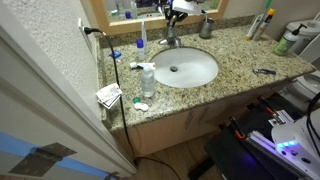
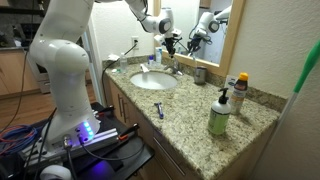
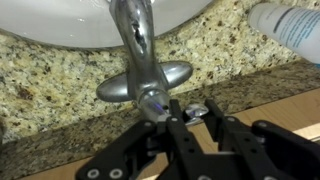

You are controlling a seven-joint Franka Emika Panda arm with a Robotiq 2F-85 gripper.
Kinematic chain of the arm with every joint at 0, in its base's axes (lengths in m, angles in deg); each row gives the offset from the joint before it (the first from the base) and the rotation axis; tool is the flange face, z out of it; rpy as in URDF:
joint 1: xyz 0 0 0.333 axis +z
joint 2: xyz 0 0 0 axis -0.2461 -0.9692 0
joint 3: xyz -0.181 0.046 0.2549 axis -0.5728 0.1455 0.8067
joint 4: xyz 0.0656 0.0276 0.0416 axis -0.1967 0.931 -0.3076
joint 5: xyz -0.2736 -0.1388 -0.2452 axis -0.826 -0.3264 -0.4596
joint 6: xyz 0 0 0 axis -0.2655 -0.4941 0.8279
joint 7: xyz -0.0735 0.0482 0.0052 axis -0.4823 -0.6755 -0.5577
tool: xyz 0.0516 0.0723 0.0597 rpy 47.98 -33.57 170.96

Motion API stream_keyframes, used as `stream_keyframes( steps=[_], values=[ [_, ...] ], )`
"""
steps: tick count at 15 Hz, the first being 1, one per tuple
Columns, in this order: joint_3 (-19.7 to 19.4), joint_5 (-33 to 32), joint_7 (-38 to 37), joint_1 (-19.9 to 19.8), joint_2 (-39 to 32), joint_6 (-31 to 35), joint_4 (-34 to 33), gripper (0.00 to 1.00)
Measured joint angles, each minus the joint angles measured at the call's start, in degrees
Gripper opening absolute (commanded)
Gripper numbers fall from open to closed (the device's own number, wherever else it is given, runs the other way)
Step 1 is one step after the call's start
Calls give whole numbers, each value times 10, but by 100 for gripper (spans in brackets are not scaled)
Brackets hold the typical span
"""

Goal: Push the faucet handle to the left

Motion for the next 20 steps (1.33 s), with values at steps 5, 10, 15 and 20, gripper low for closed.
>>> stream_keyframes(
  steps=[5, 10, 15, 20],
  values=[
    [-9, 1, -62, 4, 6, 8, 1, 9],
    [-8, 1, -70, 9, 41, 59, 4, 65],
    [12, 62, 26, -9, 145, 63, 66, 74],
    [23, 114, 114, -47, 203, 23, 146, 93]
  ],
)
